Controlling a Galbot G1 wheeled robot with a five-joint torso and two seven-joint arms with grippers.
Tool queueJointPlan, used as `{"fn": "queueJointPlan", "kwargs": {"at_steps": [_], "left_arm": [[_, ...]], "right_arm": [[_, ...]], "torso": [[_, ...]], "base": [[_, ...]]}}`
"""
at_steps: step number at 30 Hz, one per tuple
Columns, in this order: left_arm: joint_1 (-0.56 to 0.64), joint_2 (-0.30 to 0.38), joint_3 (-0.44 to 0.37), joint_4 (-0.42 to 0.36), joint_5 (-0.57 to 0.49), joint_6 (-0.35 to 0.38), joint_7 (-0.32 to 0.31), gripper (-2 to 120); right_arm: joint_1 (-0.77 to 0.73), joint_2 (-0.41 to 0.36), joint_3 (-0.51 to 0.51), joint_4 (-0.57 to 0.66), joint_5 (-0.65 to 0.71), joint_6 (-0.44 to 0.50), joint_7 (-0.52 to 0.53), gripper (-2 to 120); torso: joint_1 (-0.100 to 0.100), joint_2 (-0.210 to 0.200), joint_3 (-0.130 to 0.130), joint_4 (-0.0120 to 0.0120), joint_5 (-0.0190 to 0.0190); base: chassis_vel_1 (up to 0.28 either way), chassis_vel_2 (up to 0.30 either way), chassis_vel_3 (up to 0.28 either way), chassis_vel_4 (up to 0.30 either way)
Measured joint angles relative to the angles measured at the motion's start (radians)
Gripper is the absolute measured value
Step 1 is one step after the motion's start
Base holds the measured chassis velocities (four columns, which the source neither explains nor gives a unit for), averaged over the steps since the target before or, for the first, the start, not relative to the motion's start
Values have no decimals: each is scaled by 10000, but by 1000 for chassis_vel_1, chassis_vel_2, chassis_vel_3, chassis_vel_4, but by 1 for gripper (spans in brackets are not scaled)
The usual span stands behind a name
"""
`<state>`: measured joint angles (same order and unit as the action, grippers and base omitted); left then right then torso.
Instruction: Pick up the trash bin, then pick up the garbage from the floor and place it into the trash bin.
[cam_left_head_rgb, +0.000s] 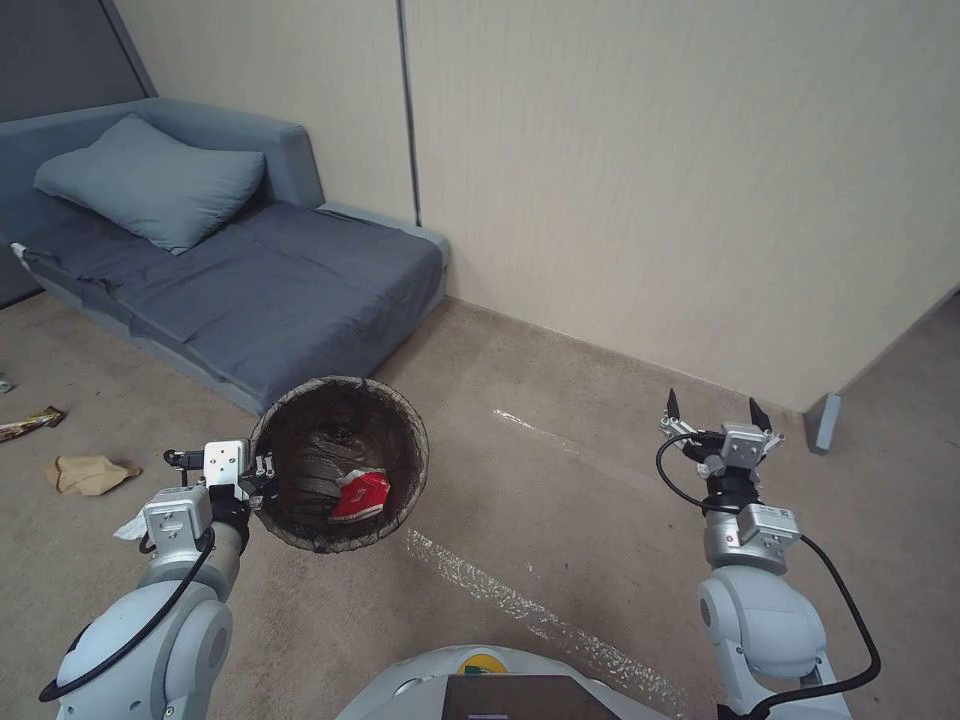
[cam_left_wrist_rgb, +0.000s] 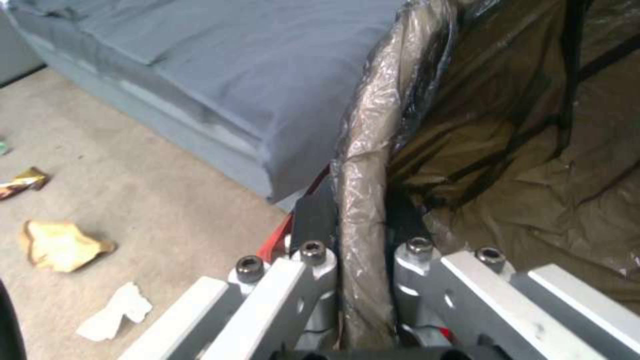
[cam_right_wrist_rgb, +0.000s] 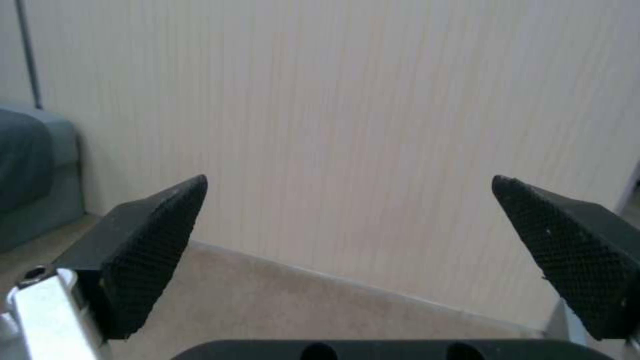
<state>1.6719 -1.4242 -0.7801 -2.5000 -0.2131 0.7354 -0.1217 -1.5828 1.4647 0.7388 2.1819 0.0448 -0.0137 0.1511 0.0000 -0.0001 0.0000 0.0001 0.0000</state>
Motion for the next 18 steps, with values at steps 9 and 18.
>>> {"fn": "queueJointPlan", "kwargs": {"at_steps": [9,18], "left_arm": [[-14,9,-43,0,-6,0,0,4],[-44,12,-58,0,-6,0,5,4]], "right_arm": [[29,2,6,-29,8,-1,1,100],[49,7,-3,-68,9,32,15,100]], "torso": [[0,0,0,0,0],[0,0,0,-1,0]], "base": [[52,50,47,52],[56,61,44,59]]}}
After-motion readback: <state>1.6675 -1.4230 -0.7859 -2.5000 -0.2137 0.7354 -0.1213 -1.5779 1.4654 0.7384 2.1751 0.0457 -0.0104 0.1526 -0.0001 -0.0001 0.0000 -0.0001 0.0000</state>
